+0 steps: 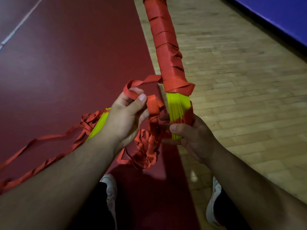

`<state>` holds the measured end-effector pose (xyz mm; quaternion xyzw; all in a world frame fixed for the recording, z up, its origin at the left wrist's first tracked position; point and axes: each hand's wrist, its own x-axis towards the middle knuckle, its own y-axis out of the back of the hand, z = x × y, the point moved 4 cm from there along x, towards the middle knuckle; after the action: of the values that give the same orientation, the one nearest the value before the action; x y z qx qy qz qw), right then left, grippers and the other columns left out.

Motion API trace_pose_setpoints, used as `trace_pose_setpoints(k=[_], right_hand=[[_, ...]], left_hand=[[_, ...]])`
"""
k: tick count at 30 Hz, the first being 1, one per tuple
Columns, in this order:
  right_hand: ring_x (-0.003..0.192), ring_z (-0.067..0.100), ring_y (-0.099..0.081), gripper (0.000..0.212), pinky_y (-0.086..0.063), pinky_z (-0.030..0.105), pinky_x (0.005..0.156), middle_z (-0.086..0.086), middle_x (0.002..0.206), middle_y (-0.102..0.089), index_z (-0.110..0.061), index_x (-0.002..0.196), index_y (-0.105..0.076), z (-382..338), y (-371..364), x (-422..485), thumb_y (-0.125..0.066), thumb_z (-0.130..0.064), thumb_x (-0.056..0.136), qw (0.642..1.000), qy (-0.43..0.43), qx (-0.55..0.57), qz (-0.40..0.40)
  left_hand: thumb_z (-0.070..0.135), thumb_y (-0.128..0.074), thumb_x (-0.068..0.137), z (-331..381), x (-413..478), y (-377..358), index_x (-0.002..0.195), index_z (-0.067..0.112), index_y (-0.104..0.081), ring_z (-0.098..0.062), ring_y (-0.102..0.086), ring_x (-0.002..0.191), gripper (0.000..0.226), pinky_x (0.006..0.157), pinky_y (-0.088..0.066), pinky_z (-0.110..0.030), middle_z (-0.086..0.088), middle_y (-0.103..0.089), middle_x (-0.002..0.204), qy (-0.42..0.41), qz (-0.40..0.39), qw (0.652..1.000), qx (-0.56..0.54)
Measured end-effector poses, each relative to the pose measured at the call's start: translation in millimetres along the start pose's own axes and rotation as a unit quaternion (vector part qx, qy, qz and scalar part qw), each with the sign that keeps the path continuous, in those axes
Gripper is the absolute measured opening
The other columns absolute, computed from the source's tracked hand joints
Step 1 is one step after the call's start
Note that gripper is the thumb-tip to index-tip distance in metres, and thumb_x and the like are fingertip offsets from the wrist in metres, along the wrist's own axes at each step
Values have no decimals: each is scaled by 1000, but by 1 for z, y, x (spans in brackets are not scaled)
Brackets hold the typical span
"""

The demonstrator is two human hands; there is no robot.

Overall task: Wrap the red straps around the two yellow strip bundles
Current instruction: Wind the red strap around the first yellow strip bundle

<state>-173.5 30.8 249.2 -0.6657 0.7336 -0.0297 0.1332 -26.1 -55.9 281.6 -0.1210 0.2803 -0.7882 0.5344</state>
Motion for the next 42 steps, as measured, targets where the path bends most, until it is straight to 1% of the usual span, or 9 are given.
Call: trace_pose_setpoints(k=[5, 12, 16, 21, 24, 27, 31, 37, 42], right_hand=[[110, 36, -69, 53, -55, 63, 90, 23, 122, -67, -3, 120, -62, -3, -7, 1, -72, -17, 70, 1000, 3, 22, 8], [80, 20, -72, 28, -58, 36, 67, 6, 83, -69, -7, 96, -65, -4, -6, 3, -66, -10, 68, 997, 26, 46, 57], [79, 24, -71, 24, -59, 42, 71, 8, 79, -70, -10, 86, -70, -4, 3, 5, -72, -16, 62, 994, 52, 30, 95], [93, 47, -66, 32, -52, 68, 85, 18, 79, -67, -15, 77, -70, -4, 25, 7, -76, -37, 54, 976, 47, -97, 189], [89, 46, -65, 36, -53, 66, 82, 8, 75, -65, -11, 78, -68, -5, 31, 7, -75, -37, 54, 970, 39, -140, 197], [77, 33, -64, 37, -54, 60, 81, 0, 72, -65, -16, 78, -69, -8, 37, 4, -72, -40, 50, 960, 33, -178, 213], [73, 31, -64, 34, -54, 57, 76, -2, 68, -65, -22, 76, -71, -5, 34, 1, -71, -42, 48, 957, 16, -200, 209], [71, 21, -60, 35, -53, 55, 74, -3, 67, -62, -21, 75, -68, -8, 30, -5, -69, -41, 47, 956, 10, -220, 193], [65, 13, -55, 25, -50, 44, 65, -10, 62, -58, -23, 71, -67, -13, 26, -9, -71, -34, 49, 954, 23, -235, 184]], left_hand=[[-1, -49, 97, -3, -5, -7, 87, 14, -54, -16, -72, 77, 19, 67, -61, -27, -8, -65, 83, 19, 24, 997, -72], [10, -59, 80, -8, -1, -5, 96, 11, -55, -17, -70, 85, 16, 74, -59, -26, -10, -65, 94, 50, 0, 991, -125], [8, -58, 80, -3, 2, -1, 93, 9, -57, -19, -71, 83, 14, 73, -62, -29, -11, -68, 89, 51, 6, 991, -127], [20, -50, 102, 9, 19, 32, 92, 22, -65, -12, -65, 80, 18, 75, -55, -32, 4, -68, 83, 26, 79, 987, 137], [26, -50, 99, 20, 26, 54, 96, 33, -65, -9, -60, 72, 16, 78, -50, -35, 8, -66, 79, -86, 52, 918, 384], [18, -55, 95, 21, 25, 53, 101, 35, -64, -8, -54, 64, 20, 62, -42, -28, 9, -57, 71, -166, -51, 755, 633], [9, -58, 89, 26, 25, 59, 107, 22, -70, -35, -62, 75, 25, 62, -41, -36, -4, -65, 73, -211, 25, 637, 741], [11, -49, 98, 17, 30, 87, 102, 17, -66, -17, -65, 66, 19, 66, -47, -31, -6, -68, 86, 39, 204, 896, 393], [21, -34, 107, 19, 35, 72, 91, 14, -59, -9, -69, 65, 31, 70, -60, -39, 4, -69, 67, 128, 207, 970, 19]])
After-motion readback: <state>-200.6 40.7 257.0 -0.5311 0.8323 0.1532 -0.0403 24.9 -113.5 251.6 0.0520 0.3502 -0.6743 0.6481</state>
